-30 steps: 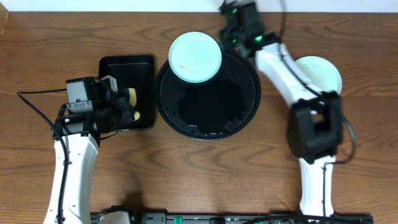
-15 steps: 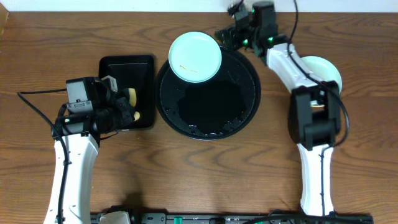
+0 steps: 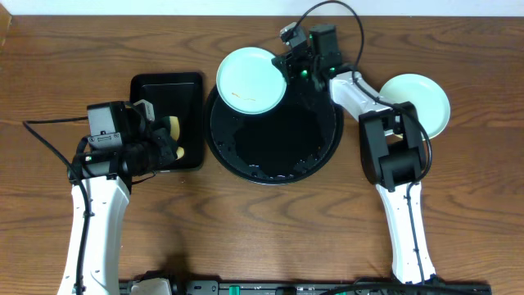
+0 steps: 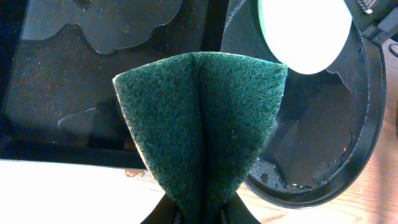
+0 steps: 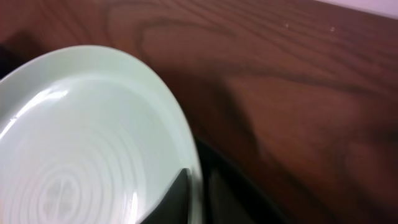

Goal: Clean dirty plates on tray and stack at the side
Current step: 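Grasp the remaining mint plate's rim with the right gripper, then lift and tilt the mint plate toward the left arm with the right gripper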

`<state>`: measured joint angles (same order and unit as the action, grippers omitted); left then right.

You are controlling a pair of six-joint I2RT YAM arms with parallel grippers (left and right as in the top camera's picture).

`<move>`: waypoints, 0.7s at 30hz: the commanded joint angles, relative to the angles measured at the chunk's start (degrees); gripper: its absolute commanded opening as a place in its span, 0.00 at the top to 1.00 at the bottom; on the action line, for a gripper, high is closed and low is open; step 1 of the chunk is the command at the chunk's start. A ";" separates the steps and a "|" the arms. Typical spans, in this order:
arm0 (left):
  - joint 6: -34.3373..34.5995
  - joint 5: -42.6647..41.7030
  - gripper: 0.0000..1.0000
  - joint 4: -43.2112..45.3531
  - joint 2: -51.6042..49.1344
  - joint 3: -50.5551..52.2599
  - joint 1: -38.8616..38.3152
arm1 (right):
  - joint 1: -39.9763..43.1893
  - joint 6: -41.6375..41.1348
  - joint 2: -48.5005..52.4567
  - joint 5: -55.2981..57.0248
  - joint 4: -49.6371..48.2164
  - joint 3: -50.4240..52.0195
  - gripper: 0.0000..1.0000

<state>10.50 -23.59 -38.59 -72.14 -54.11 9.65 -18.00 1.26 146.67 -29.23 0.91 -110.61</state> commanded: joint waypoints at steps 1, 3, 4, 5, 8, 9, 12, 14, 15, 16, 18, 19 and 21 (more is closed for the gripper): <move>-0.35 0.33 0.87 0.04 -0.11 -0.24 0.28 | -0.24 0.11 0.31 2.05 -0.33 -0.02 0.99; -0.35 0.33 0.87 0.04 -0.11 -0.24 0.28 | 0.02 0.09 -0.37 2.05 -0.33 -0.04 0.99; -0.37 0.35 0.86 0.04 -0.09 -0.24 0.28 | 0.31 0.07 -1.16 2.03 -0.24 -0.07 0.99; -0.35 0.35 0.86 0.07 -0.09 -0.24 0.28 | 0.50 0.00 -1.99 2.01 0.11 -0.04 0.99; -0.37 0.35 0.86 0.09 -0.11 -0.24 0.28 | 1.11 -0.37 -5.60 2.25 2.73 -0.07 0.99; -0.37 0.35 0.87 0.09 -0.11 -0.24 0.28 | 1.33 -0.42 -7.41 2.99 4.81 -0.04 0.99; -0.37 0.35 0.86 0.09 -0.11 -0.24 0.28 | 1.81 -2.71 -12.85 7.93 13.00 -0.04 0.99; -0.35 0.35 0.87 0.09 -0.11 -0.24 0.28 | 2.05 -5.77 -16.48 13.38 20.15 -0.04 0.99; -0.35 0.35 0.86 0.09 -0.11 -0.24 0.28 | 2.19 -7.13 -18.08 15.78 23.50 -0.04 0.99; -0.35 0.35 0.87 0.09 -0.11 -0.24 0.28 | 2.32 -8.48 -19.43 18.10 26.82 -0.04 0.99; -0.35 0.35 0.86 0.07 -0.11 -0.24 0.28 | 2.78 -12.17 -22.03 22.16 33.48 -0.04 0.99; -0.35 0.35 0.87 0.07 -0.09 -0.24 0.28 | 3.15 -14.99 -23.21 24.17 37.11 -0.04 0.99; -0.35 0.33 0.87 0.04 -0.11 -0.24 0.28 | 3.89 -19.41 -24.70 26.97 42.91 -0.04 0.99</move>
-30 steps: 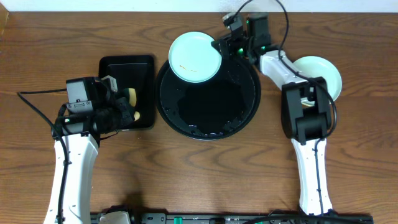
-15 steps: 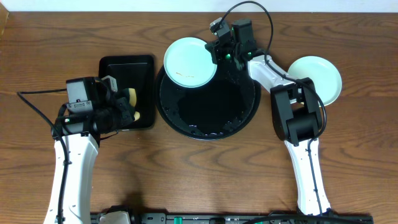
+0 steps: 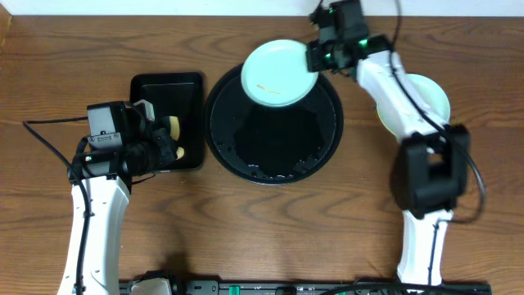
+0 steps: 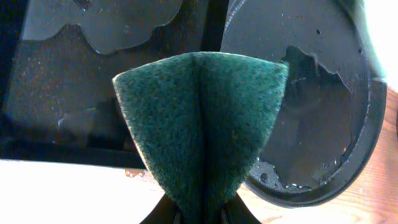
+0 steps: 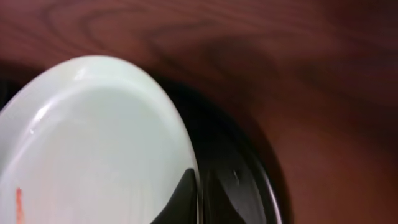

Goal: Clean dirty plates on tray and stack at the side
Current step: 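Lift and tilt the mint plate toward the left arm with the right gripper, then hold the mint plate tilted over the round tray with the right gripper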

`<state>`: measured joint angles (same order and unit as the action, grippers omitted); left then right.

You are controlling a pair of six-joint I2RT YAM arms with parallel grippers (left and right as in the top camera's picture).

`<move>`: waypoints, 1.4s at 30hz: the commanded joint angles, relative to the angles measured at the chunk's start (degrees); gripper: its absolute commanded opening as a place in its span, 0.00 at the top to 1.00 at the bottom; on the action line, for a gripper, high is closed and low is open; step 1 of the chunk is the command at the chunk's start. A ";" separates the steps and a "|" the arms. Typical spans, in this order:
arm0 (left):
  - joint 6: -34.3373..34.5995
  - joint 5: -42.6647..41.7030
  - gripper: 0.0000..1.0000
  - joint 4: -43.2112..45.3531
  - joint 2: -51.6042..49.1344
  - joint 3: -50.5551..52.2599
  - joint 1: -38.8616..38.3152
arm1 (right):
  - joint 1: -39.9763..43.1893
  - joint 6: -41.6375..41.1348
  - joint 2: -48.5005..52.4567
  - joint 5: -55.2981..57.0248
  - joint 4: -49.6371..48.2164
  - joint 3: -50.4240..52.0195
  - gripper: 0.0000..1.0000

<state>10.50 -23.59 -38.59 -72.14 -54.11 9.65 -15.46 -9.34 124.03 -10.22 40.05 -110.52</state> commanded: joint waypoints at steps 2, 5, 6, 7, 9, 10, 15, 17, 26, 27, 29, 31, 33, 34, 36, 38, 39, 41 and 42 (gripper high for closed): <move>-0.35 0.33 0.87 0.00 -0.11 -0.24 0.28 | 2.29 -13.18 -2.64 10.21 9.68 -0.13 0.99; -0.35 0.31 0.86 -0.02 -0.11 -0.24 0.28 | 3.26 -16.76 -2.38 10.43 15.98 0.26 0.99; -0.35 0.31 0.87 -0.02 -0.11 -0.24 0.28 | 3.39 -16.76 -2.36 10.47 17.11 0.72 0.99; -0.35 0.31 0.86 -0.02 -0.11 -0.24 0.28 | 3.41 -16.76 -2.36 10.95 17.86 1.31 0.99; -0.33 0.31 0.86 -0.04 -0.11 -0.24 0.28 | 3.39 -16.76 -2.36 12.66 18.43 2.73 0.99; -0.33 0.31 0.87 -0.13 -0.11 -0.24 0.28 | 3.30 -16.81 -2.36 14.01 18.58 3.45 0.99; -0.33 0.31 0.87 -1.18 -0.11 -0.24 0.28 | 3.08 -20.44 -2.36 19.96 18.64 9.01 0.99; -0.35 0.31 0.86 -1.31 -0.11 -0.24 0.28 | 2.99 -20.44 -2.36 19.71 18.03 11.28 0.99; -0.35 0.31 0.87 -1.01 -0.11 -0.24 0.28 | 0.76 -18.32 -2.95 19.41 18.25 13.81 0.98; -0.35 0.31 0.86 -1.03 -0.11 -0.24 0.28 | 0.74 -17.68 -3.37 19.37 18.27 13.70 0.96; -0.35 0.31 0.86 -1.03 -0.11 -0.24 0.28 | 0.79 -16.52 -4.46 19.37 18.80 13.38 0.91; -0.35 0.31 0.86 -1.03 -0.11 -0.24 0.28 | 0.83 -15.04 -5.97 19.34 19.50 12.81 0.85; -0.35 0.31 0.86 -1.03 -0.11 -0.24 0.28 | 0.87 -13.60 -7.78 18.99 20.28 12.44 0.80; -0.35 0.31 0.87 -1.03 -0.11 -0.24 0.28 | 0.85 -12.98 -8.81 18.49 20.81 12.37 0.76; -0.35 0.31 0.87 -1.03 -0.11 -0.24 0.28 | 0.87 -10.78 -11.04 16.85 21.62 12.37 0.64; -0.35 0.31 0.87 -1.03 -0.11 -0.24 0.28 | 0.87 -6.88 -13.42 15.21 21.62 12.37 0.47; -0.35 0.31 0.86 -1.03 -0.09 -0.24 0.28 | 0.87 -4.55 -14.38 14.43 21.18 12.37 0.40; -0.35 0.31 0.86 -1.03 -0.11 -0.24 0.28 | 0.94 -0.20 -16.00 13.09 20.20 12.37 0.37; -0.35 0.31 0.86 -1.03 -0.11 -0.24 0.28 | 1.09 1.90 -16.50 12.68 19.56 12.37 0.37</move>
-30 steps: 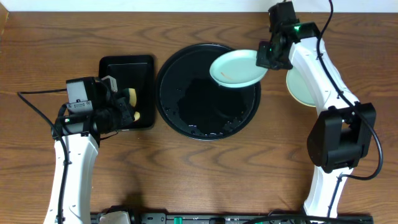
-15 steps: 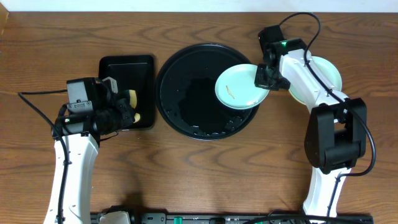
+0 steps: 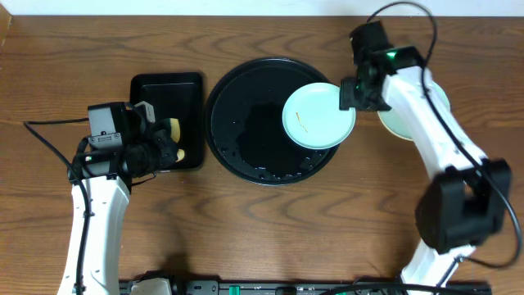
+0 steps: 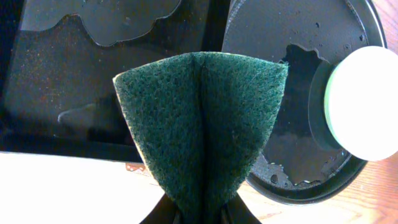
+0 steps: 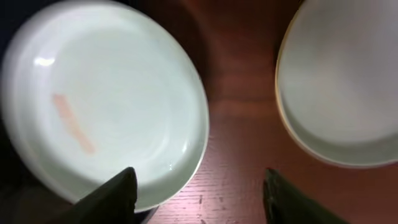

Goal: Clean dirty plates on tray and stack at the side
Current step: 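Hold the mint plate tilted over the round tray with the right gripper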

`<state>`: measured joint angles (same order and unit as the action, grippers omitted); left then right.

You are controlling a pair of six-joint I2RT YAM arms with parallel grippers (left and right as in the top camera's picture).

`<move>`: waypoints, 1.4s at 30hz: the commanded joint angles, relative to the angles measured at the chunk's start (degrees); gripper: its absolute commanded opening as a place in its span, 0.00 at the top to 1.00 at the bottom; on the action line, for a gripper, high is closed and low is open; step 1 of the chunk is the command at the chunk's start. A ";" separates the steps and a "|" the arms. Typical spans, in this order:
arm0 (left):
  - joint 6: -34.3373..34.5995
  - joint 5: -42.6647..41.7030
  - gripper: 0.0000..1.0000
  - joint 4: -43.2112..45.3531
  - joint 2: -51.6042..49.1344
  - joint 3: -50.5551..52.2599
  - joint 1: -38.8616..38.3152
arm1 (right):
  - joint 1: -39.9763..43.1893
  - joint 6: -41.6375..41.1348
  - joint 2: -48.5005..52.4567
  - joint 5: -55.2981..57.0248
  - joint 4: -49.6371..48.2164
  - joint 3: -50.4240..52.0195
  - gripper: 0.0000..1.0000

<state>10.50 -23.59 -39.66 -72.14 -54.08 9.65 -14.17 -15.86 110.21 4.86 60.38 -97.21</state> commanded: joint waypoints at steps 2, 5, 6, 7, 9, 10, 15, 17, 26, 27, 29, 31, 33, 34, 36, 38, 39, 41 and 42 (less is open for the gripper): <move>-0.35 0.31 0.86 0.00 -0.11 -0.26 0.28 | 0.33 11.67 -2.82 -3.17 -1.38 -0.94 0.43; -0.35 0.31 0.86 -0.24 -0.11 -0.26 0.28 | 1.97 15.23 -1.57 -6.05 -1.53 -0.94 0.45; -0.35 0.31 0.86 -0.35 -0.11 -0.26 0.28 | 2.64 16.37 -1.01 -7.74 -1.68 -0.92 0.45; -0.35 0.31 0.87 -0.39 -0.11 -0.26 0.28 | 3.39 17.64 -0.28 -9.66 -1.95 -0.92 0.44; -0.35 0.31 0.87 -0.37 -0.11 -0.26 0.28 | 5.03 19.71 1.31 -13.77 -2.82 -0.92 0.45; -0.35 0.31 0.86 -0.35 -0.11 -0.26 0.28 | 5.73 20.33 2.08 -15.15 -3.17 -0.92 0.47; -0.35 0.31 0.86 -0.37 -0.11 -0.26 0.28 | 8.04 20.72 5.73 -16.31 -3.82 -0.92 0.57; -0.35 0.31 0.87 -0.37 -0.11 -0.26 0.28 | 8.28 20.70 7.02 -16.31 -3.82 -0.92 0.62; -0.35 0.31 0.86 -0.39 -0.11 -0.26 0.28 | 7.82 20.63 11.74 -16.26 -4.07 -0.87 0.69; -0.35 0.31 0.87 -0.39 -0.11 -0.26 0.28 | 7.82 20.61 12.11 -16.28 -4.20 -0.85 0.70; -0.35 0.31 0.86 -0.39 -0.11 -0.26 0.28 | 7.87 20.63 12.85 -16.28 -4.90 -0.85 0.64; -0.35 0.31 0.87 -0.39 -0.11 -0.26 0.28 | 7.89 20.63 13.20 -16.28 -5.88 -0.85 0.34; -0.35 0.31 0.87 -0.39 -0.11 -0.26 0.28 | 7.89 20.63 13.20 -16.28 -6.67 -0.85 0.10; -0.35 0.31 0.86 -0.39 -0.09 -0.26 0.28 | 7.89 20.63 13.20 -16.28 -6.93 -0.85 0.01; -0.35 0.31 0.86 -0.39 -0.09 -0.26 0.28 | 7.93 20.63 13.20 -16.28 -7.06 -0.87 0.01; -0.35 0.31 0.86 -0.39 -0.11 -0.26 0.28 | 8.00 20.63 13.18 -16.90 -6.93 -0.87 0.01; -0.35 0.31 0.87 -0.39 -0.11 -0.26 0.28 | 8.00 20.63 13.18 -17.59 -6.95 -0.87 0.01; -0.35 0.31 0.87 -0.39 -0.11 -0.26 0.28 | 8.00 20.70 13.18 -18.88 -6.99 -0.87 0.01; -0.35 0.31 0.86 -0.39 -0.11 -0.26 0.28 | 8.00 20.68 13.18 -18.86 -7.08 -0.90 0.03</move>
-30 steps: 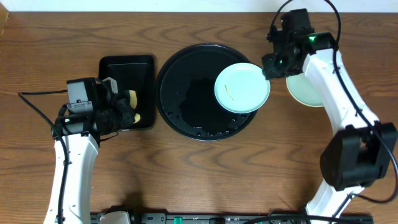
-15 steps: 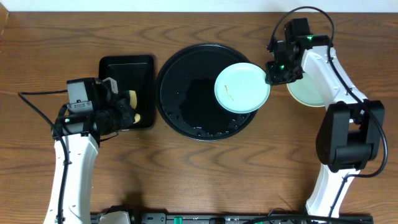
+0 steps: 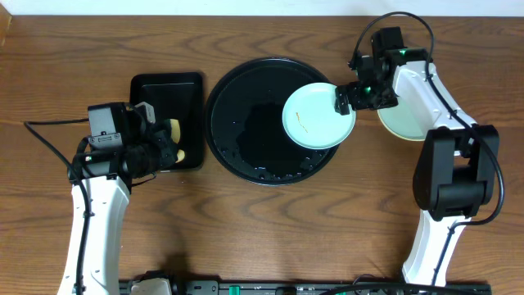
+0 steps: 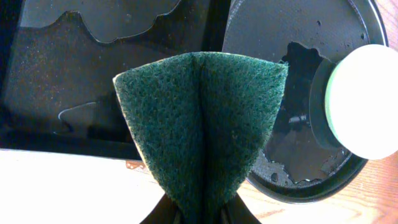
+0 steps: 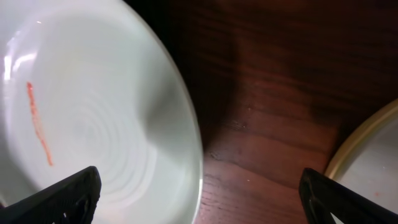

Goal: Clean dirty plates on tray and stack at the side
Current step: 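Hold the mint plate tilted over the round tray with the right gripper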

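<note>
A pale green plate [image 3: 318, 115] with an orange streak [image 5: 37, 124] lies across the right rim of the round black tray [image 3: 254, 123]. My right gripper [image 3: 362, 95] is open at the plate's right edge, and its fingers [image 5: 78, 194] are spread wide with the rim [image 5: 198, 163] between them, touching nothing. A second pale plate [image 3: 407, 121] sits on the table to the right, partly under the arm. My left gripper [image 4: 200, 214] is shut on a folded green sponge [image 4: 199, 124] over the rectangular black tray [image 3: 155, 92].
Both black trays hold thin puddles of water [image 4: 292, 149]. The dirty plate [image 4: 367, 102] shows at the right edge of the left wrist view. Bare wooden table [image 3: 270, 238] lies in front of the trays, and the right arm's cable [image 3: 409, 18] arcs over the back.
The streaked plate lies where it was, on the round tray's right rim. My right gripper has opened wider and turned, closer to the plate's edge. The left gripper and sponge have not moved.
My right gripper first held the streaked plate by its rim over the round tray's back left, then over the tray's back. Later the plate lay on the tray's right rim with the gripper open beside it, as now. The left gripper held the sponge throughout.
</note>
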`<state>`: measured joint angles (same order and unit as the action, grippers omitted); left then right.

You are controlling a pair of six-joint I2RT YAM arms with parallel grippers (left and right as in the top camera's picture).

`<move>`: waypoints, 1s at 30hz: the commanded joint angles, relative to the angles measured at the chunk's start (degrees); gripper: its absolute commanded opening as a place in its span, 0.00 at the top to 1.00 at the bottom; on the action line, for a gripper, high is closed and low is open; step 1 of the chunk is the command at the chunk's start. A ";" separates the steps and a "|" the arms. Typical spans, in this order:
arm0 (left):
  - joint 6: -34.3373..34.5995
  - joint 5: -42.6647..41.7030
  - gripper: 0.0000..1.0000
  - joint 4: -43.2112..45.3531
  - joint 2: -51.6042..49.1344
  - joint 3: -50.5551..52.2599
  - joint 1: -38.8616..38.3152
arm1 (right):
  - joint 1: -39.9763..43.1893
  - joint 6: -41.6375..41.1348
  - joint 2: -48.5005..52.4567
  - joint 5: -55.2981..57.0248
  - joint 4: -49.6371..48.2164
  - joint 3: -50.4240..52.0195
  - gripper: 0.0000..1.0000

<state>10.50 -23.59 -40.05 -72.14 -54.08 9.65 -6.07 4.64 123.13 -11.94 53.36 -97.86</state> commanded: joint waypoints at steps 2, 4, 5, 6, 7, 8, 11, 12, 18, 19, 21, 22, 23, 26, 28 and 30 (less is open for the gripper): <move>-0.35 0.31 0.86 0.00 -0.11 -0.26 0.28 | -0.11 0.15 0.26 -2.03 -0.28 -0.28 0.30; -0.35 0.31 0.87 0.00 -0.11 -0.26 0.28 | -0.09 0.13 0.26 -2.03 -0.72 -0.28 0.60; -0.35 0.31 0.86 0.00 -0.11 -0.26 0.28 | -0.07 0.13 0.26 -2.03 -0.90 -0.28 0.69; -0.35 0.31 0.86 -0.02 -0.11 -0.26 0.28 | -0.07 0.13 0.26 -2.01 -0.92 -0.28 0.69; -0.35 0.31 0.86 -0.02 -0.11 -0.26 0.28 | -0.07 0.15 0.26 -2.01 -0.92 -0.28 0.69; -0.33 0.31 0.86 -0.04 -0.11 -0.26 0.28 | -0.07 0.13 0.26 -1.84 -0.85 -0.28 0.69; -0.35 0.31 0.86 -0.24 -0.11 -0.26 0.28 | -0.07 0.15 0.26 -1.60 -0.37 -0.24 0.69; -0.35 0.31 0.86 -0.24 -0.11 -0.26 0.28 | -0.07 0.15 0.26 -1.57 -0.39 -0.13 0.69; -0.35 0.31 0.86 -0.22 -0.11 -0.26 0.28 | -0.17 0.15 0.33 -1.53 -0.46 0.37 0.72; -0.35 0.31 0.86 -0.22 -0.11 -0.26 0.28 | -0.17 0.15 0.33 -1.49 -0.46 0.48 0.73; -0.35 0.31 0.86 -0.22 -0.09 -0.26 0.28 | -0.17 0.15 0.33 -1.07 -0.50 0.85 0.73; -0.35 0.31 0.86 -0.22 -0.11 -0.26 0.28 | -0.17 0.13 0.33 -0.55 -0.68 1.18 0.74; -0.35 0.31 0.86 -0.22 -0.11 -0.26 0.28 | -0.20 0.13 0.33 -0.04 -0.81 1.57 0.75; -0.35 0.31 0.86 -0.22 -0.11 -0.26 0.28 | -0.24 0.13 0.33 -0.11 -1.55 2.60 0.78; -0.35 0.31 0.86 -0.22 -0.11 -0.26 0.28 | -0.24 0.13 0.33 -0.11 -1.38 2.69 0.79; -0.35 0.31 0.86 -0.20 -0.11 -0.26 0.28 | -0.24 0.13 0.33 -0.11 -1.05 2.69 0.81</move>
<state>10.50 -23.59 -40.10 -72.14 -54.08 9.65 -6.07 4.82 123.15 -12.38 52.16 -95.48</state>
